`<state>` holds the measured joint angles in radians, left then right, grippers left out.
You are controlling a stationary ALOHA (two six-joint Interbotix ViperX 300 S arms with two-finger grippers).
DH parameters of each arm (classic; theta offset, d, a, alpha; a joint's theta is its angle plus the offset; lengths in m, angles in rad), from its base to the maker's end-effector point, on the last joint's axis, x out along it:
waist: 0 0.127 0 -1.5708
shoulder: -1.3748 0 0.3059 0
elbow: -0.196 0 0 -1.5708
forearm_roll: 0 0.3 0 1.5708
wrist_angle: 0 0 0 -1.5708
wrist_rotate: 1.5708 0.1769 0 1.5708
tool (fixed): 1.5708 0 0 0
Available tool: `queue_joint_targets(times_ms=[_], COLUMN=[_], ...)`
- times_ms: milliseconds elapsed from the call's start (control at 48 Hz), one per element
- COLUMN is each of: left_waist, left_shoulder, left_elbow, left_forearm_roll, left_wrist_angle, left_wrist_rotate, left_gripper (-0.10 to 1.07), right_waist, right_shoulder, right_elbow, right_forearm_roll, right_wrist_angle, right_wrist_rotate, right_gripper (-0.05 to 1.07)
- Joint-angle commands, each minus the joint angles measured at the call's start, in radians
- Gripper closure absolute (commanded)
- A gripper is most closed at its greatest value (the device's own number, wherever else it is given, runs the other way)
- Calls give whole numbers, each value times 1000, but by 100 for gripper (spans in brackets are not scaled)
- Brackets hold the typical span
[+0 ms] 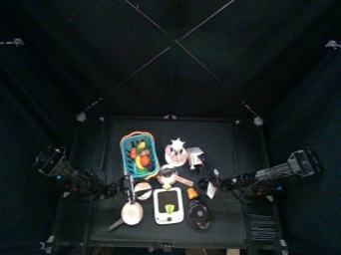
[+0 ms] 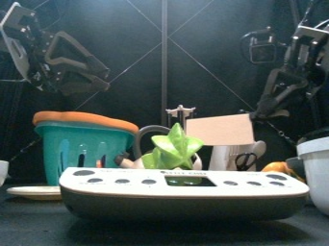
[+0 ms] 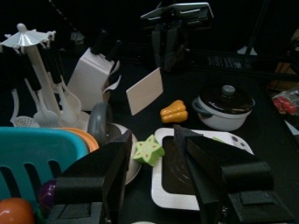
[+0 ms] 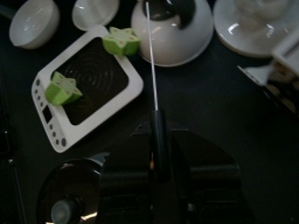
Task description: Drop knife and grab pot lid
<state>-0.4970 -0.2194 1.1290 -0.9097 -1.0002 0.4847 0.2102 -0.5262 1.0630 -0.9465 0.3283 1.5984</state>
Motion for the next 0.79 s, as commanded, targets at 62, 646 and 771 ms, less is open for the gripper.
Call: queue_joint_targets(times_ms=[62, 646, 771], left_waist=[17, 32, 34], left_shoulder=[-37, -34, -34], left_elbow=[8, 9, 8], left_forearm_roll=[0, 0, 0], left_wrist_angle=[9, 43, 43], left_wrist_rotate=[0, 0, 0], left_gripper=[17, 17, 17], right_waist=[12, 8, 8], right_shoulder=[-46, -20, -20], right_elbow=[46, 100, 100], right_forearm_roll=[86, 216, 216], right_wrist_angle=[58, 100, 123], right_wrist_rotate=[0, 0, 2], right_gripper=[61, 36, 28])
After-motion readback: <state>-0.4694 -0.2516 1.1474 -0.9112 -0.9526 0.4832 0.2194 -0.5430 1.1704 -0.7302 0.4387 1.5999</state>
